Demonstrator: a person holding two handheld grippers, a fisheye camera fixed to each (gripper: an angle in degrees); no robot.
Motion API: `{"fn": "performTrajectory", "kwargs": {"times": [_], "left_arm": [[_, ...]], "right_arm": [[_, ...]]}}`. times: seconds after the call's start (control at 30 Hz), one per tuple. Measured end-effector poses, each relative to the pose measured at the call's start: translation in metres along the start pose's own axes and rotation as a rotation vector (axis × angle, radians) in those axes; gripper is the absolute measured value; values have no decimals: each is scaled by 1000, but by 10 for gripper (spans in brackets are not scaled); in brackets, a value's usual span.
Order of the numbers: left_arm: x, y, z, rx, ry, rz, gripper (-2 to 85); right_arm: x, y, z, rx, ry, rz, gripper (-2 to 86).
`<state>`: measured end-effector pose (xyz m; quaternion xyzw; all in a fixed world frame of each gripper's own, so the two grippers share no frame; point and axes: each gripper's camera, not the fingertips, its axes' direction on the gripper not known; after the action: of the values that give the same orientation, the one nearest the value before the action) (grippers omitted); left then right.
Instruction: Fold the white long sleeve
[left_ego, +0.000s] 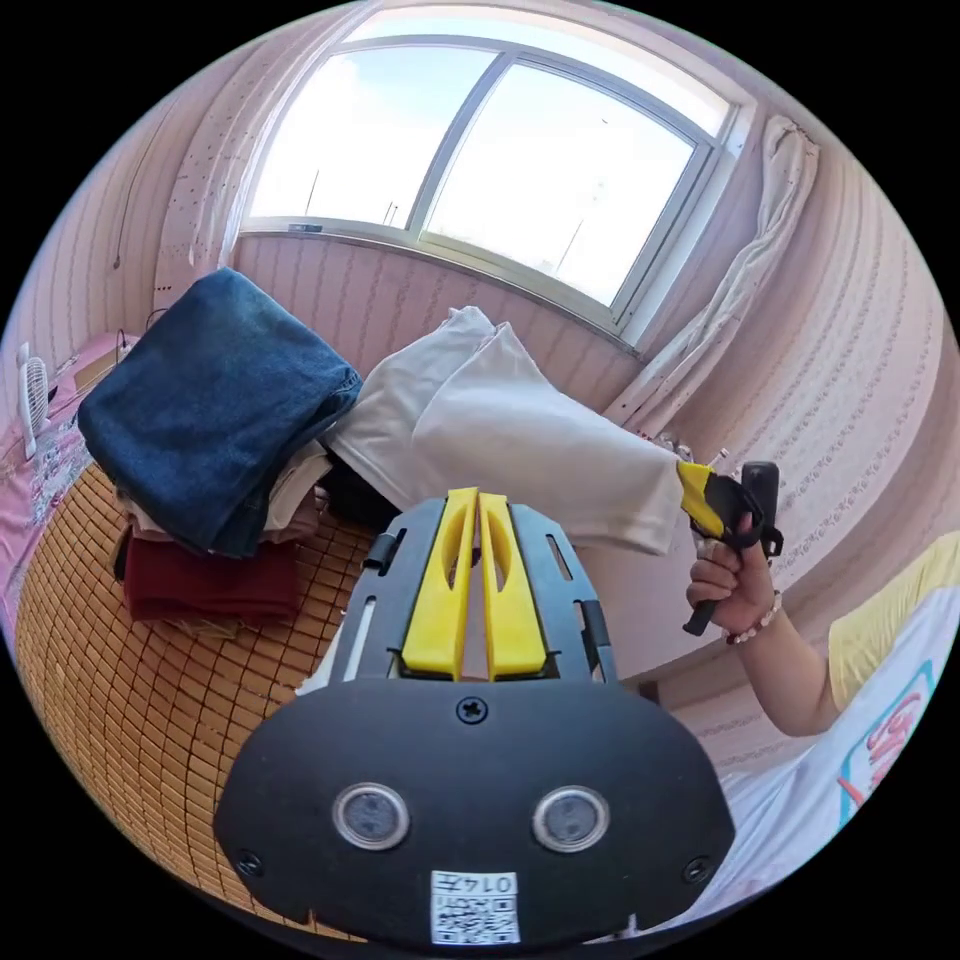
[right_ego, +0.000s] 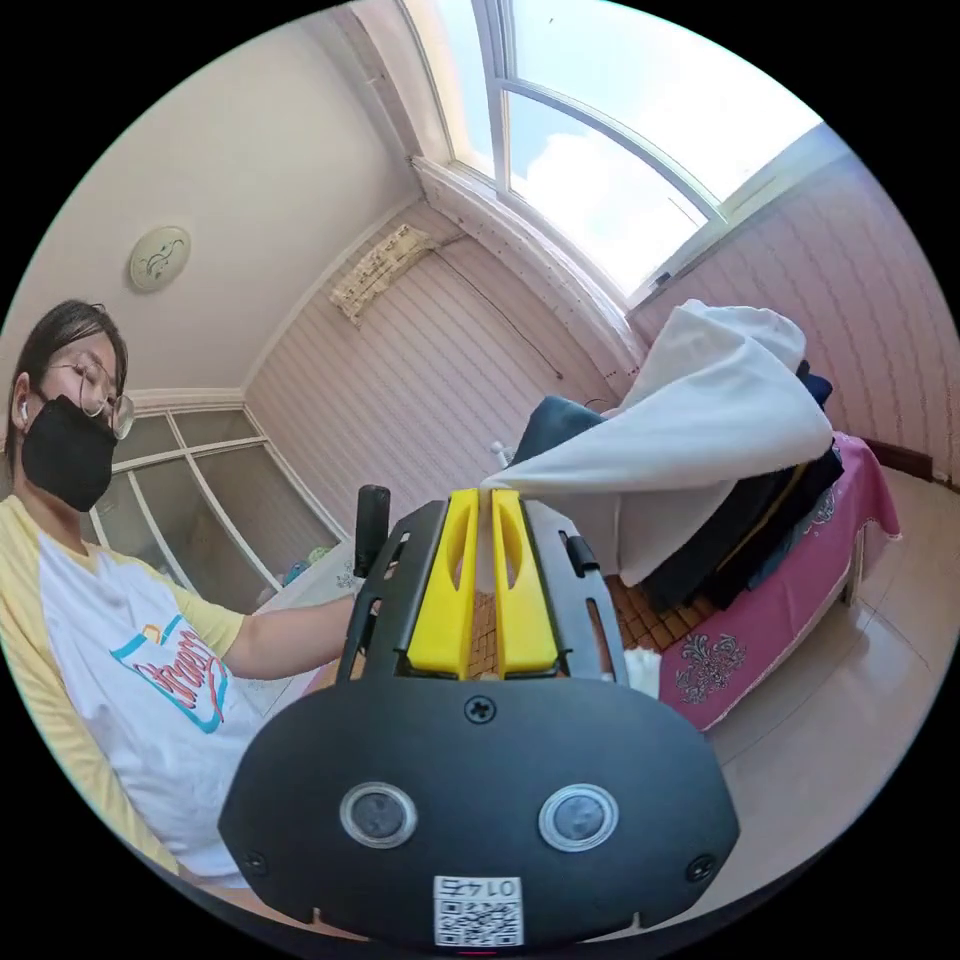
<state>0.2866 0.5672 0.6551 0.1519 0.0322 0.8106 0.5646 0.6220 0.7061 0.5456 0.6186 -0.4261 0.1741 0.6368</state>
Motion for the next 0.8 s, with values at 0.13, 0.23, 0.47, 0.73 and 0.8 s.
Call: {"fn": "performTrajectory", "kwargs": {"times": [0.13,0.23,0.47,0.73,0.8], "left_arm": [[40,53,-51,76,77,74,-5],[57,99,-95,98,70,13,-9],[52,239,-279,496,-170,-312,-10],[58,319,-399,670,-501,-373,-10],[45,350,-406,669,-538,-448,-10]], "right_arm": [[-57,7,35,-187,-64,-111,14],[-89,26,80,-314,-130,-132,13],[-199,68,188,-447,-570,-227,11],[-258,110,262,-423,-423,-318,12],[-236,129,279,-503,-267,-305,12]]}}
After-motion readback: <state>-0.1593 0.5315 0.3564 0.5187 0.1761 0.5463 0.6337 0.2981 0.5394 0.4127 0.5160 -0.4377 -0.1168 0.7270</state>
